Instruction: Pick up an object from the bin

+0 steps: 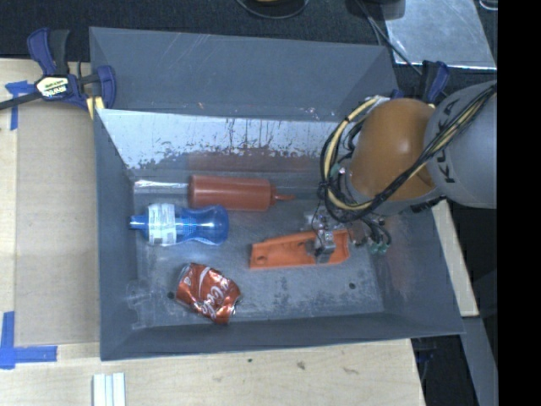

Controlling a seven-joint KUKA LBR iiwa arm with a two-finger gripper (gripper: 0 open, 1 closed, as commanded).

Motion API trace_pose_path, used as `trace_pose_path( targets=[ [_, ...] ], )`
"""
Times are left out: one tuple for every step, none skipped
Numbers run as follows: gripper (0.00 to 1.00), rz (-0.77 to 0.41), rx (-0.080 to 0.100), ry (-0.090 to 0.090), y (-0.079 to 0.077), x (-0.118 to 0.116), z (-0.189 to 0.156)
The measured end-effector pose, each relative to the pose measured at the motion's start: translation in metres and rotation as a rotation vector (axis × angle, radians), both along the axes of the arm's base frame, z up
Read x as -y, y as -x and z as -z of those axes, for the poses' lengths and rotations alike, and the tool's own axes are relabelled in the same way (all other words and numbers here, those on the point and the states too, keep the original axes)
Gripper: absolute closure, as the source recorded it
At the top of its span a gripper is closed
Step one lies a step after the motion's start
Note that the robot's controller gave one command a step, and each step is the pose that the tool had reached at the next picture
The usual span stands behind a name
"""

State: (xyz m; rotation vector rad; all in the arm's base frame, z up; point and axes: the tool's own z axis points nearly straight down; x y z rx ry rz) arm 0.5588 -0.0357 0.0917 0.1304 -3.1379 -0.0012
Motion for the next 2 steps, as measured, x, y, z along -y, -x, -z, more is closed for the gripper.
trace_pose_path(
  targets=[
    [1.0,0.0,0.008,0.001,-0.0019,0.0004,-0.0144],
    [1.0,0.0,0.004,0.0,-0.0012,0.0003,-0.0235]
  ],
)
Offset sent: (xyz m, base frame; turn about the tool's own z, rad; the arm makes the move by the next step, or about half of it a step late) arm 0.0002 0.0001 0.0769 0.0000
